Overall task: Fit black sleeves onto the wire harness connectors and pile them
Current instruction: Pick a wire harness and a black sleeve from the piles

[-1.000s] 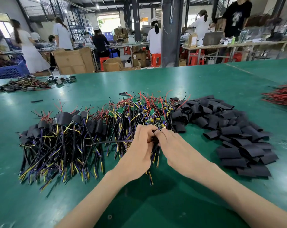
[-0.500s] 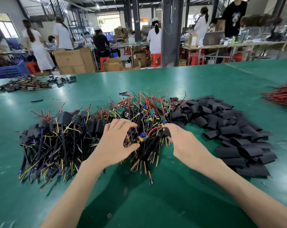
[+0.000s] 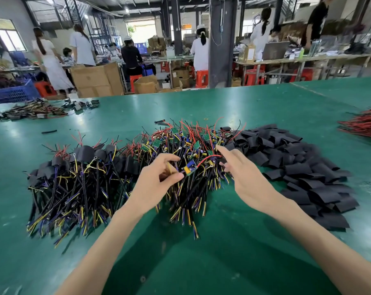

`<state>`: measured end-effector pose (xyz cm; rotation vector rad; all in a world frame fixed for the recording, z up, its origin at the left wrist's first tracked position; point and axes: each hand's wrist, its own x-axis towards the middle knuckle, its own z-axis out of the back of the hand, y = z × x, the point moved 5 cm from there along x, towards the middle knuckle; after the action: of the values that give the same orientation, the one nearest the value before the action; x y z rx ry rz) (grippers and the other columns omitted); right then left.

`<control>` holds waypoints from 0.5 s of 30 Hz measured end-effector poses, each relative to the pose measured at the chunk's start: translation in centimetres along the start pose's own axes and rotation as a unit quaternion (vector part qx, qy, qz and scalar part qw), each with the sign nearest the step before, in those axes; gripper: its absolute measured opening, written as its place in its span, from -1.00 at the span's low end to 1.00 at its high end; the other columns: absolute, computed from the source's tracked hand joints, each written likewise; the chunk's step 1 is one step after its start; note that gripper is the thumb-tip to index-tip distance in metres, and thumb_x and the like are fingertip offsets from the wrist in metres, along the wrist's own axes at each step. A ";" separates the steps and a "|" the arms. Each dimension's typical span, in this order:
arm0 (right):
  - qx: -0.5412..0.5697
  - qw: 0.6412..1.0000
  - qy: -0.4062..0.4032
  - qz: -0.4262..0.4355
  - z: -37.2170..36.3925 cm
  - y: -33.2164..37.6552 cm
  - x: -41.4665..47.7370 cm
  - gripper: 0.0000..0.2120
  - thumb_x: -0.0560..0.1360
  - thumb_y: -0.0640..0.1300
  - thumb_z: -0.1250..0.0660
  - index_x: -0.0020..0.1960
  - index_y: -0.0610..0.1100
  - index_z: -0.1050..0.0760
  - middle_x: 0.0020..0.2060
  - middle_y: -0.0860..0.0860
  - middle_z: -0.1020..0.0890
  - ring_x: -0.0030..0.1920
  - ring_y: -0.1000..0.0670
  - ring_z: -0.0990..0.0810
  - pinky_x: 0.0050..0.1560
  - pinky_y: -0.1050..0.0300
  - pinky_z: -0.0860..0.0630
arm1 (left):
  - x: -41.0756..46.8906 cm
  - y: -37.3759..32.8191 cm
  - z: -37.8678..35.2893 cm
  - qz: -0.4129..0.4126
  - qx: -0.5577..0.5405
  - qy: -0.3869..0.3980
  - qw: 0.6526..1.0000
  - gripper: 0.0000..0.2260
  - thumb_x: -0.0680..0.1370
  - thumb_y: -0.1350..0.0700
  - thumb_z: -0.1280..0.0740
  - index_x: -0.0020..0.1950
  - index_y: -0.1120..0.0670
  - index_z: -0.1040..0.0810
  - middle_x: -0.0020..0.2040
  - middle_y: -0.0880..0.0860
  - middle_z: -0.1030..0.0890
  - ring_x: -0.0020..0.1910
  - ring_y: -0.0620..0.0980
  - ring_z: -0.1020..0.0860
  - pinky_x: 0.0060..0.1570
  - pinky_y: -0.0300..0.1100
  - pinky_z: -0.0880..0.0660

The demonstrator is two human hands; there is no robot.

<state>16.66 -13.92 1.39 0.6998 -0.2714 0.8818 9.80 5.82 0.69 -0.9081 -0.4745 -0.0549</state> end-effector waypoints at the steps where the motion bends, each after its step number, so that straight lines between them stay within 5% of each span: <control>1: -0.001 1.000 -0.001 0.005 0.1 0.0 0.1 -0.45 0.53 -0.47 -0.10 0.48 -0.18 -0.17 -0.02 -0.04 -0.35 -0.12 0.18 -0.29 0.03 0.62 -0.14 | 0.1 0.0 0.3 0.003 -0.022 -0.009 1.000 -0.69 0.48 0.23 -0.42 0.15 -0.03 -0.45 -0.26 -0.04 -0.62 -0.23 -0.04 -0.56 -0.12 -0.36 -0.42; 3: 0.003 1.000 -0.003 0.013 0.2 -0.1 0.2 -0.50 0.57 -0.37 -0.14 0.48 -0.18 -0.17 0.04 -0.07 -0.37 -0.09 0.14 -0.30 0.06 0.52 -0.16 | 0.2 0.0 0.6 0.011 -0.050 -0.017 0.999 -0.67 0.48 0.23 -0.41 0.15 -0.03 -0.42 -0.27 -0.06 -0.62 -0.29 0.08 -0.51 -0.19 -0.26 -0.43; 7: 0.051 0.999 -0.008 0.010 0.5 -0.3 0.3 -0.50 0.52 -0.31 -0.29 0.43 -0.12 -0.31 0.07 0.00 -0.45 0.05 0.03 -0.41 0.16 0.31 -0.25 | 0.1 -0.1 0.4 0.032 -0.094 -0.024 0.995 -0.74 0.51 0.12 -0.39 0.15 -0.02 -0.43 -0.24 -0.07 -0.68 -0.34 0.04 -0.46 -0.28 -0.40 -0.38; 11: 0.019 0.998 -0.056 0.019 1.2 0.1 0.1 -0.46 0.36 -0.28 -0.47 0.32 -0.10 -0.46 0.02 0.04 -0.54 0.04 -0.08 -0.48 0.16 0.14 -0.32 | -0.1 -0.4 -0.4 0.043 -0.105 0.006 0.994 -0.94 0.50 0.09 -0.40 -0.13 -0.08 -0.64 -0.26 -0.03 -0.68 -0.23 0.00 -0.59 -0.09 -0.25 -0.44; 15: -0.020 0.997 -0.051 0.054 0.6 0.7 -0.1 -0.46 0.29 -0.27 -0.52 0.25 -0.14 -0.52 -0.02 -0.01 -0.62 -0.03 -0.07 -0.47 0.08 0.21 -0.33 | -0.4 -0.6 -1.1 0.053 -0.096 0.008 0.994 -0.93 0.49 0.08 -0.40 -0.18 -0.06 -0.64 -0.27 -0.05 -0.68 -0.24 -0.12 -0.61 -0.14 -0.30 -0.48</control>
<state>16.05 -14.09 2.11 0.6987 -0.4203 0.9428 9.69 4.55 0.34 -1.1189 -0.4101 -0.0097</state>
